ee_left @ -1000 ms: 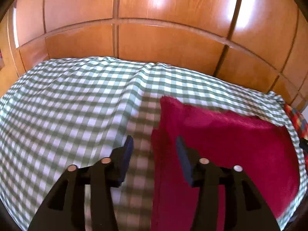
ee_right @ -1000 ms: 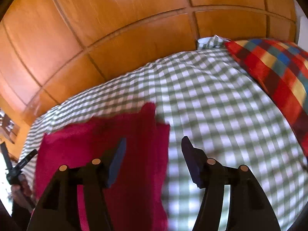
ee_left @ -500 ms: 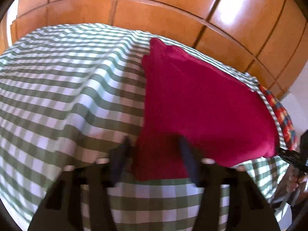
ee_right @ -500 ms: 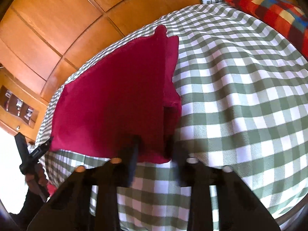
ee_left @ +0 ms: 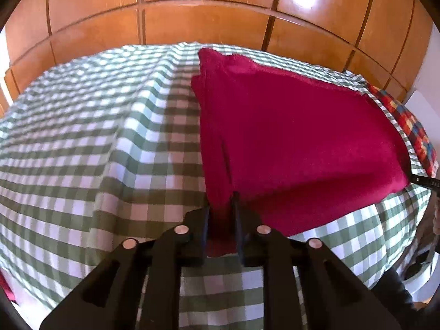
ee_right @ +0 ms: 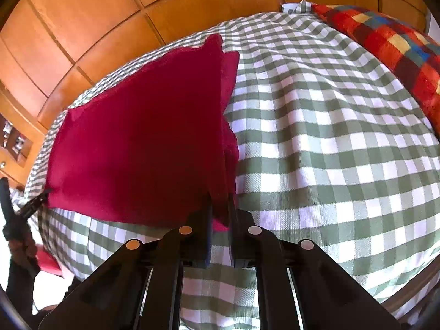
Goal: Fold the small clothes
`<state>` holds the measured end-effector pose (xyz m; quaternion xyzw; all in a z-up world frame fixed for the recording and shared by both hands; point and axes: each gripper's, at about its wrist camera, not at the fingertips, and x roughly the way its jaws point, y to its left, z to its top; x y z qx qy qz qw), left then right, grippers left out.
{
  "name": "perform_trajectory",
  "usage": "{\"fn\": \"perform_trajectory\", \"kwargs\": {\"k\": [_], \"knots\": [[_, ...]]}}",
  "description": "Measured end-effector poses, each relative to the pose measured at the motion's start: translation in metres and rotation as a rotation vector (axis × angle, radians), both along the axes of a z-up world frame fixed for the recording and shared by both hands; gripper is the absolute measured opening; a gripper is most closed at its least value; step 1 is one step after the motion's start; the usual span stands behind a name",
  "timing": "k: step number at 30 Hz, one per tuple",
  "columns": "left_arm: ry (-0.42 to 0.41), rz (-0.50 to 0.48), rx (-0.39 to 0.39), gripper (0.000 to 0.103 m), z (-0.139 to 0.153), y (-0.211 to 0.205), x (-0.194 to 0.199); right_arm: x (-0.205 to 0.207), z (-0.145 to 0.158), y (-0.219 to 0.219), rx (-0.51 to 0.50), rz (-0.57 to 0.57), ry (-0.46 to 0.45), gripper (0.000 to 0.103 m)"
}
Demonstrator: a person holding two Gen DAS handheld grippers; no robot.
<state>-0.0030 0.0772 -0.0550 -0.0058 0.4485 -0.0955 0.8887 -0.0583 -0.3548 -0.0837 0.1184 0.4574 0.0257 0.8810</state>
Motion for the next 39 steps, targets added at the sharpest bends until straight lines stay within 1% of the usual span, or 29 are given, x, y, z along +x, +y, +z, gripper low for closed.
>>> {"fn": "perform_trajectory", "kwargs": {"k": [1, 2, 3, 4, 5, 6, 7, 9, 11, 12, 13, 14, 15, 16, 18, 19, 20, 21, 23, 25, 26, 28, 31, 33, 34, 35, 39], "knots": [[-0.014, 0.005, 0.018, 0.023, 0.004, -0.002, -0.002, -0.001, 0.002, -0.001, -0.006, 0.005, -0.001, 0.009], [-0.043, 0.013, 0.031, 0.023, 0.011, -0.004, -0.006, -0.003, 0.008, -0.001, -0.012, 0.004, -0.005, 0.017], [-0.064, 0.016, 0.024, 0.026, 0.016, -0.004, -0.008, -0.006, 0.014, 0.001, -0.029, -0.006, -0.016, 0.024], [-0.082, 0.016, 0.007, 0.03, 0.022, -0.006, -0.01, -0.009, 0.019, 0.003, -0.048, -0.016, -0.037, 0.041], [-0.11, 0.019, -0.024, 0.031, 0.03, -0.008, -0.012, -0.014, 0.03, 0.006, -0.068, -0.021, -0.085, 0.05], [-0.128, 0.014, -0.049, 0.032, 0.035, -0.01, -0.013, -0.019, 0.038, 0.01, -0.072, -0.009, -0.12, 0.05], [-0.142, -0.001, -0.07, 0.032, 0.039, -0.014, -0.013, -0.018, 0.043, 0.016, -0.071, 0.005, -0.137, 0.05], [-0.151, -0.031, -0.087, 0.032, 0.041, -0.026, -0.012, -0.015, 0.052, 0.035, -0.065, 0.044, -0.176, 0.05], [-0.148, -0.063, -0.087, 0.032, 0.038, -0.043, -0.009, -0.007, 0.053, 0.055, -0.054, 0.082, -0.195, 0.05], [-0.143, -0.07, -0.079, 0.033, 0.035, -0.05, -0.007, -0.002, 0.052, 0.067, -0.055, 0.109, -0.2, 0.05], [-0.139, -0.075, -0.069, 0.039, 0.031, -0.057, -0.006, 0.004, 0.047, 0.081, -0.066, 0.135, -0.198, 0.05], [-0.126, -0.072, -0.051, 0.043, 0.024, -0.065, -0.005, 0.009, 0.041, 0.092, -0.076, 0.153, -0.182, 0.05], [-0.112, -0.065, -0.038, 0.045, 0.02, -0.07, -0.004, 0.015, 0.03, 0.101, -0.084, 0.17, -0.148, 0.05], [-0.083, -0.053, -0.017, 0.045, 0.011, -0.074, -0.003, 0.018, 0.023, 0.102, -0.087, 0.177, -0.121, 0.05], [-0.072, -0.031, 0.009, 0.045, 0.0, -0.079, -0.008, 0.019, 0.003, 0.103, -0.119, 0.176, -0.065, 0.05], [-0.076, -0.023, 0.022, 0.046, -0.003, -0.081, -0.011, 0.016, -0.008, 0.1, -0.122, 0.182, -0.057, 0.05], [-0.081, -0.016, 0.034, 0.046, -0.006, -0.082, -0.014, 0.012, -0.011, 0.095, -0.104, 0.184, -0.081, 0.05], [-0.083, -0.009, 0.037, 0.046, -0.005, -0.082, -0.016, 0.01, -0.011, 0.092, -0.089, 0.181, -0.087, 0.05], [-0.089, 0.007, 0.04, 0.046, 0.0, -0.084, -0.019, 0.01, -0.007, 0.09, -0.076, 0.173, -0.082, 0.05], [-0.102, 0.013, 0.05, 0.055, 0.005, -0.084, -0.02, 0.012, -0.005, 0.093, -0.084, 0.173, -0.074, 0.05], [-0.114, 0.017, 0.057, 0.056, 0.009, -0.084, -0.021, 0.013, -0.003, 0.094, -0.087, 0.174, -0.071, 0.053], [-0.13, 0.02, 0.061, 0.057, 0.015, -0.083, -0.022, 0.016, 0.004, 0.094, -0.071, 0.171, -0.072, 0.059], [-0.162, 0.029, 0.075, 0.06, 0.024, -0.081, -0.022, 0.017, 0.02, 0.096, -0.053, 0.156, -0.112, 0.06], [-0.176, 0.032, 0.087, 0.061, 0.03, -0.081, -0.021, 0.025, 0.029, 0.097, -0.05, 0.147, -0.133, 0.061], [-0.183, 0.035, 0.095, 0.062, 0.032, -0.081, -0.021, 0.029, 0.033, 0.096, -0.055, 0.133, -0.142, 0.065], [-0.193, 0.038, 0.103, 0.062, 0.035, -0.08, -0.018, 0.034, 0.036, 0.095, -0.06, 0.116, -0.15, 0.068], [-0.209, 0.048, 0.115, 0.063, 0.041, -0.079, -0.011, 0.054, 0.044, 0.092, -0.061, 0.068, -0.167, 0.068]]}}
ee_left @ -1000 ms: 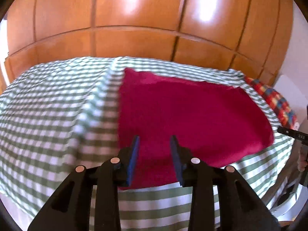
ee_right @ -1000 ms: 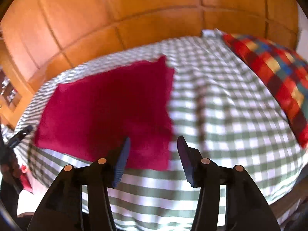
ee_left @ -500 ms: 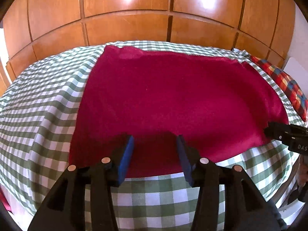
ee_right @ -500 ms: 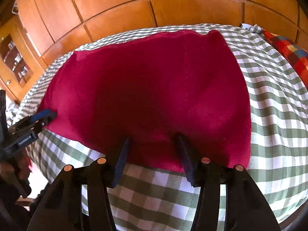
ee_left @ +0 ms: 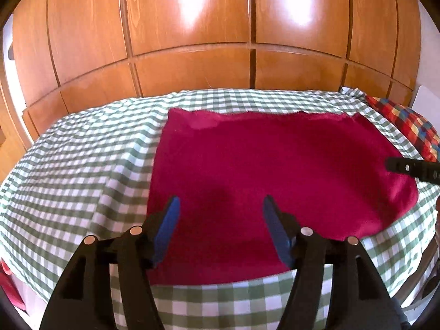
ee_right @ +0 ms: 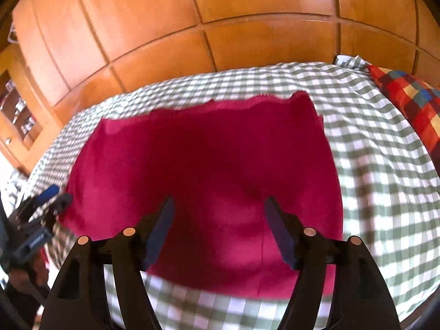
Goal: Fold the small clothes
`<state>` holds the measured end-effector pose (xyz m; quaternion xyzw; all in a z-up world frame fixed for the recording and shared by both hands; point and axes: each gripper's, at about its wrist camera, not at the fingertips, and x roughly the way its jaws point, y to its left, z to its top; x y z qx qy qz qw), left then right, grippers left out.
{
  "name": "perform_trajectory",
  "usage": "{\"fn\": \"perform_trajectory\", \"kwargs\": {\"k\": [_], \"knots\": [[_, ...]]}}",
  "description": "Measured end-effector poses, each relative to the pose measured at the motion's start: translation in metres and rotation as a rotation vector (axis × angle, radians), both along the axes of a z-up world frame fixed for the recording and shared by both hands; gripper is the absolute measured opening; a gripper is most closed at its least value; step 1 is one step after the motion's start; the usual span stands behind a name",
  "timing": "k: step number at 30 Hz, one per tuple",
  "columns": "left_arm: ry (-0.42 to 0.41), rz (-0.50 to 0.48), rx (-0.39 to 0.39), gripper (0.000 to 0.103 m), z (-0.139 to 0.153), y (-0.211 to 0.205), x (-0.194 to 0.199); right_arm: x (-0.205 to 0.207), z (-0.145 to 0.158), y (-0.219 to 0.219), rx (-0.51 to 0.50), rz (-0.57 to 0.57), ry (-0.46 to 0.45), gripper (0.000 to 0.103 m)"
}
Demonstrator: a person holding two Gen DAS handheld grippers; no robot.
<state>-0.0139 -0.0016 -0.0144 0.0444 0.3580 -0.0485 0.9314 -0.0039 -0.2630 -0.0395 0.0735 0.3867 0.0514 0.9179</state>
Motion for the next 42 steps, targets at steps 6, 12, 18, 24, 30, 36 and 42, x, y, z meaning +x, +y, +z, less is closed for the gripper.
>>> {"fn": "perform_trajectory", "kwargs": {"k": [6, 12, 18, 24, 30, 36, 42], "knots": [[-0.011, 0.007, 0.024, 0.065, 0.005, 0.0, 0.014, 0.029, 0.008, -0.006, -0.013, -0.045, -0.011, 0.068], [0.019, 0.017, 0.039, 0.066, -0.001, 0.002, 0.031, 0.064, -0.005, -0.02, -0.084, -0.113, 0.014, 0.068], [0.051, 0.037, 0.024, 0.069, -0.006, 0.015, 0.045, 0.082, -0.048, -0.045, -0.119, -0.187, 0.029, 0.073], [0.089, 0.09, -0.182, 0.069, 0.007, 0.072, 0.077, 0.076, -0.049, -0.042, -0.122, -0.188, 0.002, 0.074], [0.182, 0.095, -0.357, 0.059, -0.006, 0.106, 0.134, 0.074, -0.05, -0.043, -0.115, -0.189, -0.017, 0.075], [0.268, 0.126, -0.412, 0.017, -0.035, 0.099, 0.183, 0.075, -0.051, -0.044, -0.101, -0.188, -0.028, 0.076], [0.196, 0.254, -0.267, 0.012, -0.068, 0.085, 0.173, 0.075, -0.052, -0.044, -0.076, -0.186, -0.04, 0.077]]}}
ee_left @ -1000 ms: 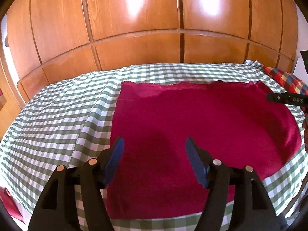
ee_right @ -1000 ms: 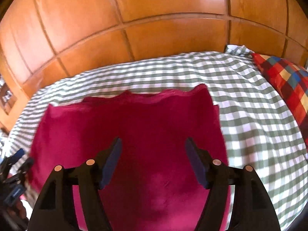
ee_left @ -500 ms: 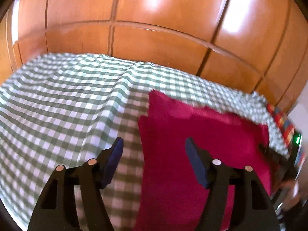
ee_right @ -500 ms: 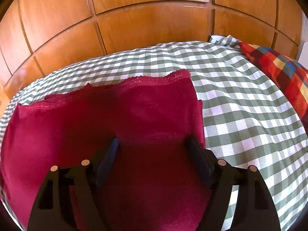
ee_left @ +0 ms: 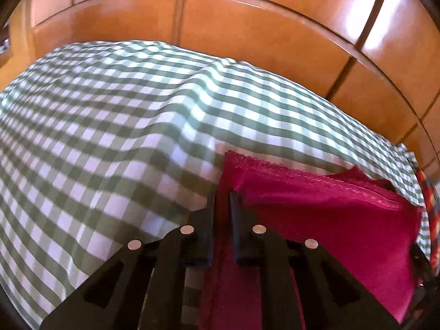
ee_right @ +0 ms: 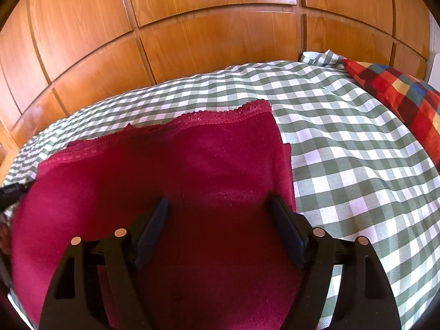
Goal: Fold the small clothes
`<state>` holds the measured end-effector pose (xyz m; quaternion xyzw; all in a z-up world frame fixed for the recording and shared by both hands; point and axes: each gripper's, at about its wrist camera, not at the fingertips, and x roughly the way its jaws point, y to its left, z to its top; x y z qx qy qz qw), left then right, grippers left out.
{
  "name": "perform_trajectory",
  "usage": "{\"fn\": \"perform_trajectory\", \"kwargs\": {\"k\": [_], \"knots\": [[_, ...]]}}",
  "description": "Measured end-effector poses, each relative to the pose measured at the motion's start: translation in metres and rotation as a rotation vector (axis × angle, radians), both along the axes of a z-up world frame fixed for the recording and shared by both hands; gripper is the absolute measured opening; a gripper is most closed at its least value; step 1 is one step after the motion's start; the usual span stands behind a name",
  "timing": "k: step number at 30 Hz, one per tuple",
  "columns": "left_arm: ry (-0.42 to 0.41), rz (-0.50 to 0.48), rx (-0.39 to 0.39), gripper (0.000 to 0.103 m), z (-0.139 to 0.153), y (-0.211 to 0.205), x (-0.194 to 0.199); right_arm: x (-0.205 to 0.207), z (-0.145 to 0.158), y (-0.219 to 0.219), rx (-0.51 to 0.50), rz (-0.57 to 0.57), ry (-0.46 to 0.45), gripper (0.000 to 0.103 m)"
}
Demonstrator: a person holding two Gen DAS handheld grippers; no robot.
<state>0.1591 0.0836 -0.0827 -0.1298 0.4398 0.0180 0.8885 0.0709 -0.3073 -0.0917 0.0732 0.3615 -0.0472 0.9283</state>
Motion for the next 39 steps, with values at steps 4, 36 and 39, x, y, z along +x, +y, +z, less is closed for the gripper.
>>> {"fn": "perform_trajectory", "kwargs": {"k": [4, 36, 39], "knots": [[0.0, 0.036, 0.054, 0.024, 0.011, -0.003, -0.005, 0.0, 0.0, -0.001, 0.007, 0.002, -0.003, 0.077], [-0.138, -0.079, 0.21, 0.049, 0.05, -0.049, -0.112, 0.0, 0.002, -0.002, -0.002, 0.001, 0.0, 0.077], [-0.121, -0.075, 0.208, 0.049, 0.044, -0.049, -0.11, 0.0, 0.002, -0.002, -0.001, 0.001, 0.0, 0.077]]}}
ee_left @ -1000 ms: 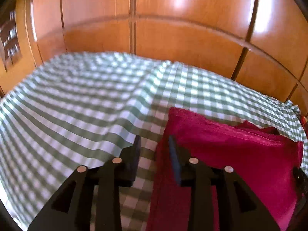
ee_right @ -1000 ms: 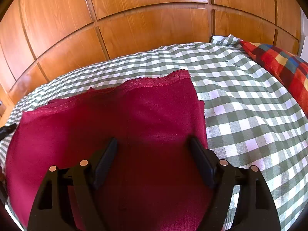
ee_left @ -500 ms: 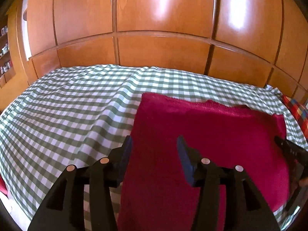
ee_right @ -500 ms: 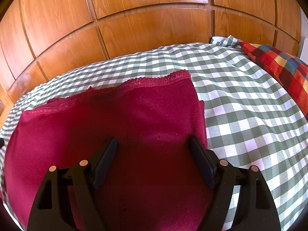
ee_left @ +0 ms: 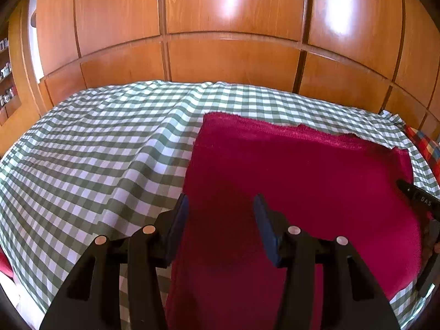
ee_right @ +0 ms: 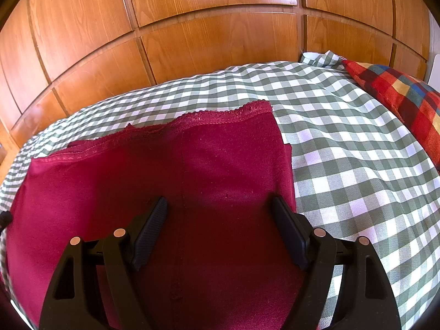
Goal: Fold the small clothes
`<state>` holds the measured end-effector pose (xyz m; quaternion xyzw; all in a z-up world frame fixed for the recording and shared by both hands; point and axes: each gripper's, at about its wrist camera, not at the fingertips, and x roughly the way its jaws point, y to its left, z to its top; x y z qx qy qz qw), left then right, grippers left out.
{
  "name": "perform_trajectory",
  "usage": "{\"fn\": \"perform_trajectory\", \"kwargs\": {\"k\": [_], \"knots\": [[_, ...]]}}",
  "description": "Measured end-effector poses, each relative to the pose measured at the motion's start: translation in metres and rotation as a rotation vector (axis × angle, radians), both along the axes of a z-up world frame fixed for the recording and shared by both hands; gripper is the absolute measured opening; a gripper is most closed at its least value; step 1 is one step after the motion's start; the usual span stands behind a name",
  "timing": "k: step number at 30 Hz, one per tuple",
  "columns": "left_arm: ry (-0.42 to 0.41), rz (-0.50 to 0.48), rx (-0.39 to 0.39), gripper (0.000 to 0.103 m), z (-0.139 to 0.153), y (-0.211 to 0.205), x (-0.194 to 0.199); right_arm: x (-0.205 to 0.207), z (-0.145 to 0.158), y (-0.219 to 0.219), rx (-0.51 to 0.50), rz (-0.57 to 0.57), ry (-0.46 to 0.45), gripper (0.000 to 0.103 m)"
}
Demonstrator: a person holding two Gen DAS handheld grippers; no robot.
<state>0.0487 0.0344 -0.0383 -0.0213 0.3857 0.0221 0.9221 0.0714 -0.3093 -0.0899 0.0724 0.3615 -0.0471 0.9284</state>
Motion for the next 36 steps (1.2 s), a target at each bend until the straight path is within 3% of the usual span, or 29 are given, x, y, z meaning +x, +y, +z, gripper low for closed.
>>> {"fn": "perform_trajectory", "kwargs": {"k": [4, 6, 8, 18, 23, 36], "knots": [[0.062, 0.009, 0.027, 0.054, -0.024, 0.0, 0.01, 0.0, 0.0, 0.0, 0.001, 0.0, -0.001, 0.077], [0.074, 0.025, -0.023, 0.055, -0.03, 0.006, 0.011, 0.0, 0.0, -0.001, 0.002, 0.0, -0.001, 0.077], [0.073, 0.037, -0.05, 0.054, -0.025, 0.01, 0.01, 0.0, 0.0, 0.0, 0.002, 0.0, 0.0, 0.077], [-0.022, 0.041, -0.004, 0.055, 0.009, 0.007, -0.023, 0.0, 0.0, 0.001, -0.004, -0.003, 0.007, 0.077], [-0.044, 0.027, -0.007, 0.056, 0.02, 0.006, -0.039, 0.001, 0.008, 0.002, 0.002, 0.028, 0.036, 0.088], [-0.055, -0.018, 0.012, 0.058, 0.028, -0.01, -0.06, -0.058, 0.038, -0.035, 0.187, 0.023, 0.011, 0.088]]}}
